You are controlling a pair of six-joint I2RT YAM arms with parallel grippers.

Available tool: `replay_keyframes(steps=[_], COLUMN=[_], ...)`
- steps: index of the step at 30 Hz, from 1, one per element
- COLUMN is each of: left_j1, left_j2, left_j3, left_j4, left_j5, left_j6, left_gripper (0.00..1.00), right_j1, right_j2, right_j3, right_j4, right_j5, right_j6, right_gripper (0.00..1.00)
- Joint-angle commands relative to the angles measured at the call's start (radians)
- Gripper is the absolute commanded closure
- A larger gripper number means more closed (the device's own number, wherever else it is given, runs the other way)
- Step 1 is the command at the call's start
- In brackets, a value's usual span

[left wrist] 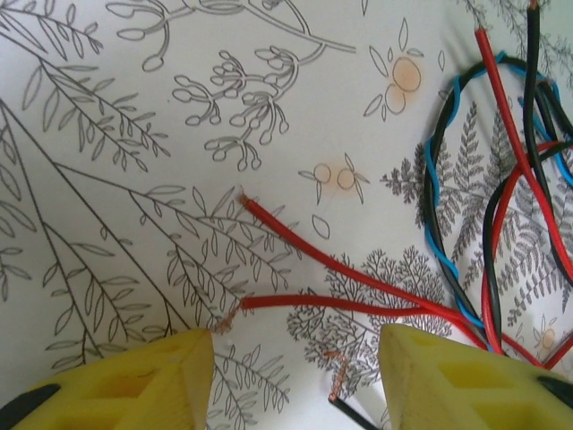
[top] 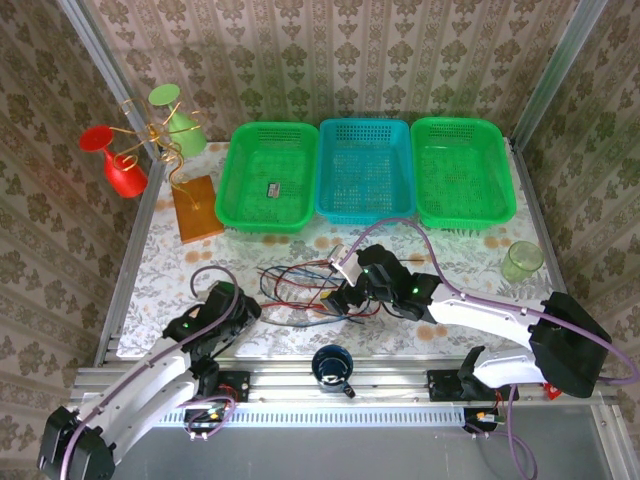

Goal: Untangle the cables

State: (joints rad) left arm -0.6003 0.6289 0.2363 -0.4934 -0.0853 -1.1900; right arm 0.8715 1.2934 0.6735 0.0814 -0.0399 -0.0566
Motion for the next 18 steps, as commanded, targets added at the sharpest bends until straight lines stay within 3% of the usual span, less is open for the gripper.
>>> replay_keyframes(steps=[1, 14, 18], left_j1=[0.021, 0.059, 0.078], left_j2=[0.002, 0.004, 0.003], left_j3=[-0.017, -0.053, -0.064], left_j4=[0.06, 0.114, 0.117], left_j5=[0.01, -0.037, -0.038], left_j6=[-0.01, 0.026, 0.036], left_gripper=[0.52, 0.63, 0.72], right_j1=[0.007, 0.006, 0.006], right_j2=[0.013, -0.007, -0.019], right_j3=[0.03, 0.028, 0.023], right_j4=[0.015, -0.012, -0.016], right_j5=[-0.029, -0.035, -0.031], right_j6=[-0.011, 0.002, 0.001], right_gripper=[0.04, 0.03, 0.03])
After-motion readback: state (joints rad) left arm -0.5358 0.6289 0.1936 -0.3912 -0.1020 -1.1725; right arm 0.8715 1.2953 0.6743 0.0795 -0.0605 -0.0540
